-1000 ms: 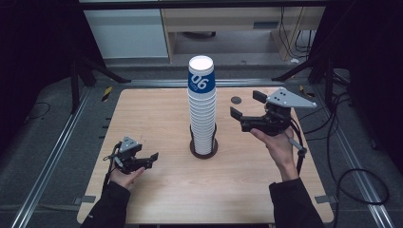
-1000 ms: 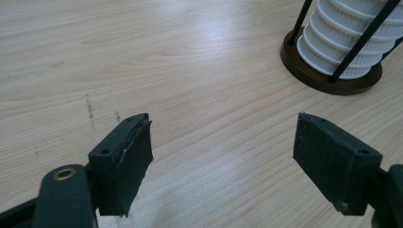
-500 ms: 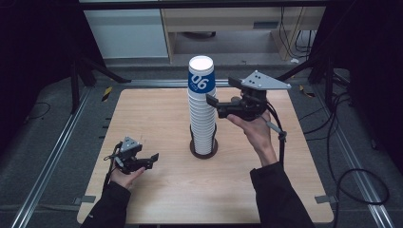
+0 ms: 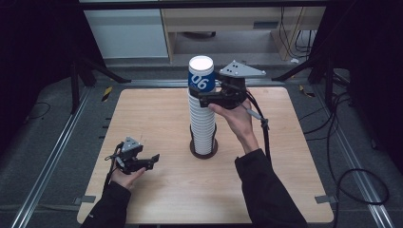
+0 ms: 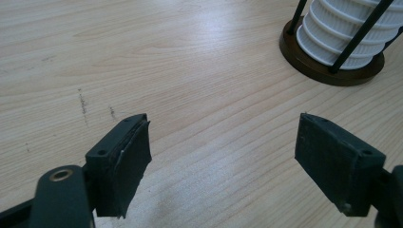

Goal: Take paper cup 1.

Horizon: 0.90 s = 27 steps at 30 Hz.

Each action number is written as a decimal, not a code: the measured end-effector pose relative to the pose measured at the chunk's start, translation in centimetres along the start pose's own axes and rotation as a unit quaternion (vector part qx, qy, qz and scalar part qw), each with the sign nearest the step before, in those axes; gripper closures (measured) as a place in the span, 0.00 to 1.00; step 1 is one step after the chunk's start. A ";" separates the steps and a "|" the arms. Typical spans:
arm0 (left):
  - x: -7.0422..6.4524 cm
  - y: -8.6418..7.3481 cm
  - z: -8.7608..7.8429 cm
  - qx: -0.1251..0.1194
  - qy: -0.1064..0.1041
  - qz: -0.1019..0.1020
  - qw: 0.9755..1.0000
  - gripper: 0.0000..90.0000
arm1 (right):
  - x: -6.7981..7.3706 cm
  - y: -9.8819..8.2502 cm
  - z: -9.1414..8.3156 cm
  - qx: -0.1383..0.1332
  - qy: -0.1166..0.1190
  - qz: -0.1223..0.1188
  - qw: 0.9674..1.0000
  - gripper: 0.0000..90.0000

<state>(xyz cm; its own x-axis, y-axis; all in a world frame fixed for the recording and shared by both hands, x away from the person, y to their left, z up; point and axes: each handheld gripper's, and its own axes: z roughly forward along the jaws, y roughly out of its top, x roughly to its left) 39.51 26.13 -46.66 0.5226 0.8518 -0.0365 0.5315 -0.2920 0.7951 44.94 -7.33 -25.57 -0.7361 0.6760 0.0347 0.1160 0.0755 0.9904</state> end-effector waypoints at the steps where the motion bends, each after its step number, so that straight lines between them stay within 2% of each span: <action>1: 0.0 0.0 0.0 0.001 0.000 0.000 1.000 0.21 | 0.0 -0.1 0.2 0.002 -0.002 -0.001 1.000 0.12; 10: -0.1 -0.1 0.1 0.004 -0.001 0.000 1.000 0.21 | -0.1 -0.4 1.1 0.006 -0.008 0.001 1.000 0.19; 20: -0.1 -0.1 0.2 0.006 0.000 0.001 1.000 0.21 | 0.0 -0.2 1.1 0.010 -0.012 -0.001 1.000 0.22; 27: 0.0 -0.1 0.2 0.007 0.000 -0.003 1.000 0.21 | 0.0 1.0 0.4 -0.013 -0.004 -0.003 1.000 0.23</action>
<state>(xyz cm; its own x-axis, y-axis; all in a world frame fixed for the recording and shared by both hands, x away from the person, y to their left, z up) 39.56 26.10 -46.88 0.5193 0.8537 -0.0402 0.5441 -0.2939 0.7859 45.29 -6.98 -24.62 -0.7311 0.6817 0.0280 0.0947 0.0608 0.9936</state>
